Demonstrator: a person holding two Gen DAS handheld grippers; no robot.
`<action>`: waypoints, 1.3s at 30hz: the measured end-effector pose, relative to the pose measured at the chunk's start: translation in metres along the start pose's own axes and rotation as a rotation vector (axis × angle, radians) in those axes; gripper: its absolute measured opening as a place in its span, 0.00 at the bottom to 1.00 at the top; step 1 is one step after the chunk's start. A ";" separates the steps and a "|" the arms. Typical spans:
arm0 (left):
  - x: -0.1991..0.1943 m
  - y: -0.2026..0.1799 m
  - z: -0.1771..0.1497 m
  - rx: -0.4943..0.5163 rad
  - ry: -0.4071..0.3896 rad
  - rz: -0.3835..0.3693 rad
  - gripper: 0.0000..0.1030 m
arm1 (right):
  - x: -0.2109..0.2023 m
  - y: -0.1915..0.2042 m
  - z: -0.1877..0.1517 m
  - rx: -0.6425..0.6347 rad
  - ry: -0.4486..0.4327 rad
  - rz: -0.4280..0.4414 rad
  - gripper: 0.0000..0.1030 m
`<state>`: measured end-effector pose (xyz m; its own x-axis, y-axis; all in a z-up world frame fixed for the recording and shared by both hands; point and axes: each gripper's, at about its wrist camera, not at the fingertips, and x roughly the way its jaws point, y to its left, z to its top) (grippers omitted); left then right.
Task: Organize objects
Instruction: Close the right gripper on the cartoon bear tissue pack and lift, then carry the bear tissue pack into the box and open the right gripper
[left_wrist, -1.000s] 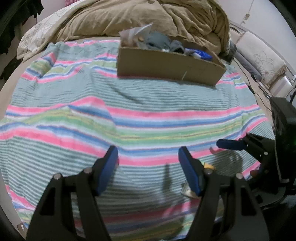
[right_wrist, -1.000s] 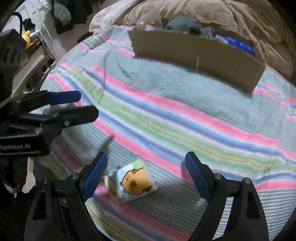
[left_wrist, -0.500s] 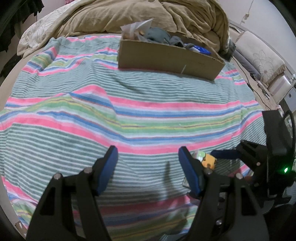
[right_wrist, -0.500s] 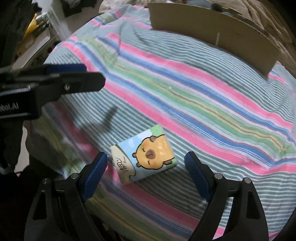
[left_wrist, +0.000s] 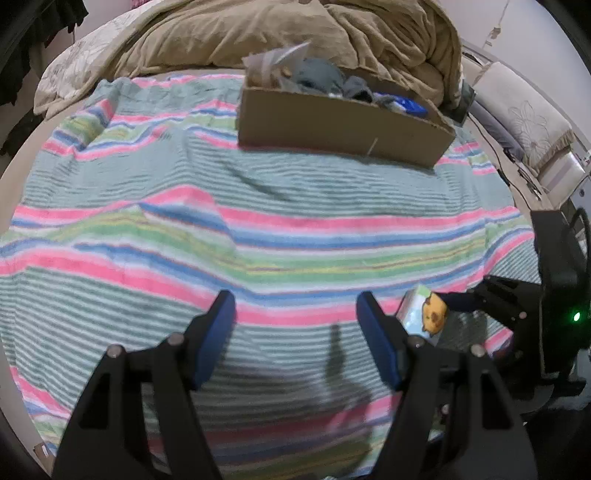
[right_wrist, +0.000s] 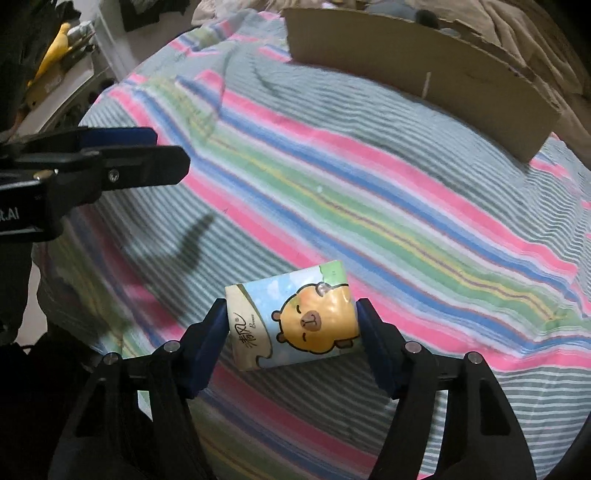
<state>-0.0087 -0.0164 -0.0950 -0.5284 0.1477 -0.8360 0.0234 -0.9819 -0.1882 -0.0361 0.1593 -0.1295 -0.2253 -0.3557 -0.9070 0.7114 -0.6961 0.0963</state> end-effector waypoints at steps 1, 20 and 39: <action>0.000 -0.001 0.003 0.003 -0.002 0.000 0.68 | -0.002 -0.002 0.001 0.004 -0.005 0.000 0.69; 0.004 -0.013 0.052 0.032 -0.028 -0.011 0.68 | -0.046 -0.051 0.064 0.107 -0.156 -0.046 0.69; 0.010 -0.017 0.122 0.053 -0.103 -0.033 0.68 | -0.076 -0.106 0.123 0.196 -0.269 -0.085 0.69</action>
<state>-0.1176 -0.0127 -0.0373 -0.6127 0.1698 -0.7719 -0.0390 -0.9820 -0.1850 -0.1760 0.1835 -0.0209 -0.4642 -0.4248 -0.7772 0.5468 -0.8278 0.1258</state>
